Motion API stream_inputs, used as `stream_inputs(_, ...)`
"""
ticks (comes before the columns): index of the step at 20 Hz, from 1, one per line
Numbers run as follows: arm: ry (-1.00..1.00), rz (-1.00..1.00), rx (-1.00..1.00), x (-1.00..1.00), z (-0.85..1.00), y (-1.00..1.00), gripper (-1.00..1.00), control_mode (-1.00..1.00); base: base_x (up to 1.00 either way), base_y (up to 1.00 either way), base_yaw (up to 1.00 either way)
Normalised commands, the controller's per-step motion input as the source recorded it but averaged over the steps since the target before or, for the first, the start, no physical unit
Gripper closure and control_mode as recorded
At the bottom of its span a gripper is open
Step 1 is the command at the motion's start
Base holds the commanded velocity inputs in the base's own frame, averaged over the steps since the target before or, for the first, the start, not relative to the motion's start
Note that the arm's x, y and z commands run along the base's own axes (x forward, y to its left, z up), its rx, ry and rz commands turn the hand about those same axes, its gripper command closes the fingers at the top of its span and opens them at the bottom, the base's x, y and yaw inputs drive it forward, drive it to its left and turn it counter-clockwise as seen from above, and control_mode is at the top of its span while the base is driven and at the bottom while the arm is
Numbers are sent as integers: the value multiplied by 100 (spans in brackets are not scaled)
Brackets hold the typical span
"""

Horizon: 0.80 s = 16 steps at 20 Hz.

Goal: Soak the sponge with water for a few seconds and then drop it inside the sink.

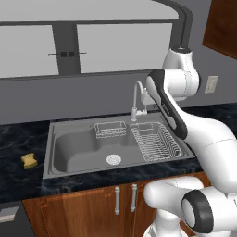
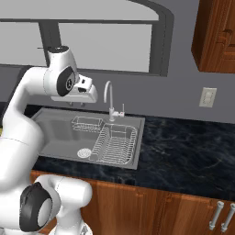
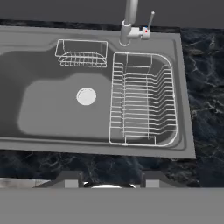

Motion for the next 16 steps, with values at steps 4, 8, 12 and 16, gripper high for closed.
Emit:
stream_inputs(4, 0, 0, 0, 16, 0, 0, -100, -100, 0, 0, 0)
stream_inputs(8, -7, 0, 0, 9, -11, -18, -100, -100, 0, 0, 0)
stream_inputs(12, -8, 0, 0, 1, -2, -29, -100, -100, 0, 0, 0)
stream_inputs(16, -4, 0, 0, 0, 0, -31, -100, -100, 0, 0, 0)
